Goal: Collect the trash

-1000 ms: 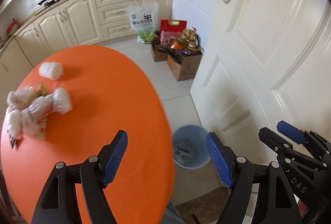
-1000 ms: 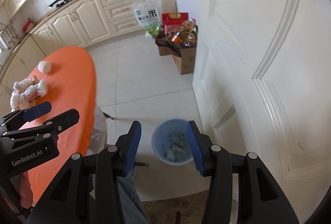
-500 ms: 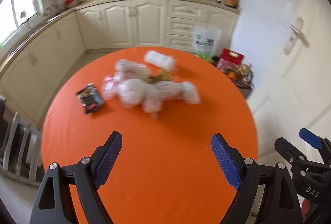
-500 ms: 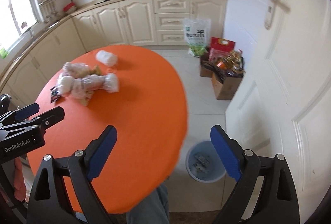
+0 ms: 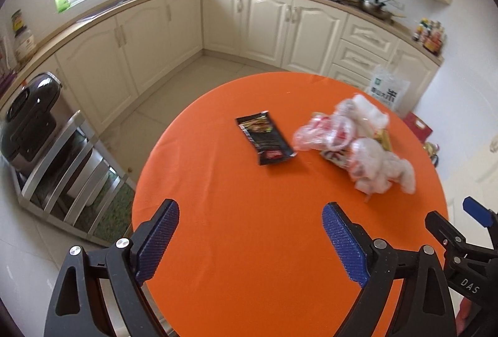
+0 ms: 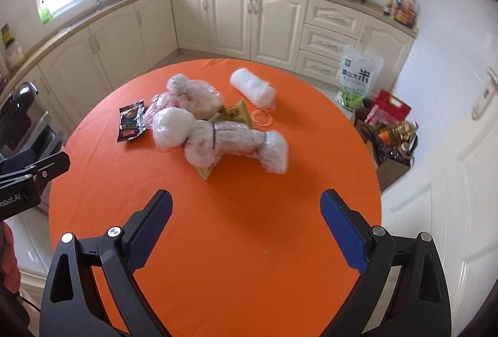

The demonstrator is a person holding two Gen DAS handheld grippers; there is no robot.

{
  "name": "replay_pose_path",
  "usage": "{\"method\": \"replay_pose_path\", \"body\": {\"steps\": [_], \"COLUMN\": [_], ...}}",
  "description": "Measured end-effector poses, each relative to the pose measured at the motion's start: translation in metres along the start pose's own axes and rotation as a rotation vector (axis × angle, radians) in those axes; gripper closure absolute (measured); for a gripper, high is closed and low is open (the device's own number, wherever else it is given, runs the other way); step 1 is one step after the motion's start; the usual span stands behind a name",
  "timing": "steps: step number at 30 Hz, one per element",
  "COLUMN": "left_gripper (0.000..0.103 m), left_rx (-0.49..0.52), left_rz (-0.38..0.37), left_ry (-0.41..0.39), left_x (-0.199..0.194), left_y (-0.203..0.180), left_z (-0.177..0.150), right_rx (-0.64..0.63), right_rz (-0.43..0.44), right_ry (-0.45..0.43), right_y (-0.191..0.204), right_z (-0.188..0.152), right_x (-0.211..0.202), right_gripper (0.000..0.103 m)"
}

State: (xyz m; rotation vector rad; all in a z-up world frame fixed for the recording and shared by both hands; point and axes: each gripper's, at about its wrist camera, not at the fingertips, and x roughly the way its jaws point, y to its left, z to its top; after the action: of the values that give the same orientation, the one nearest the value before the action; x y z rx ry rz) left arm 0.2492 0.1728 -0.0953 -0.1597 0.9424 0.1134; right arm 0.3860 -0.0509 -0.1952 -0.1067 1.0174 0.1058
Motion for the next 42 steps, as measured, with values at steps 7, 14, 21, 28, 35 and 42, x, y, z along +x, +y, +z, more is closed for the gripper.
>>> {"method": "replay_pose_path", "body": {"steps": [7,14,21,28,35,42], "left_gripper": [0.013,0.013,0.013,0.013,0.013,0.013], "left_rx": [-0.046,-0.057,-0.078,-0.09,-0.079,-0.122], "left_rz": [0.019,0.008,-0.002,-0.015,0.025,0.081], "left_ry": [0.075,0.14,0.169,0.187,0.199,0.223], "left_x": [0.045,0.095,0.126,0.146,0.178,0.216], "left_y": [0.013,0.026,0.033,0.026,0.007,-0.004], "left_z": [0.031,0.058,0.073,0.1,0.128,0.148], "right_rx": [-0.143,-0.256,-0.249,-0.162,-0.11,-0.089], "right_rz": [-0.051,-0.103,-0.112,-0.026,-0.026,-0.019], "right_ry": [0.027,0.04,0.058,0.045,0.021,0.01], "right_y": [0.033,0.056,0.054,0.028,0.011,0.002], "right_z": [0.024,0.036,0.038,0.045,0.06,0.074], "right_x": [0.055,0.096,0.105,0.085,0.079,0.081], "right_gripper": [0.006,0.008,0.058,0.064,0.066,0.067]}}
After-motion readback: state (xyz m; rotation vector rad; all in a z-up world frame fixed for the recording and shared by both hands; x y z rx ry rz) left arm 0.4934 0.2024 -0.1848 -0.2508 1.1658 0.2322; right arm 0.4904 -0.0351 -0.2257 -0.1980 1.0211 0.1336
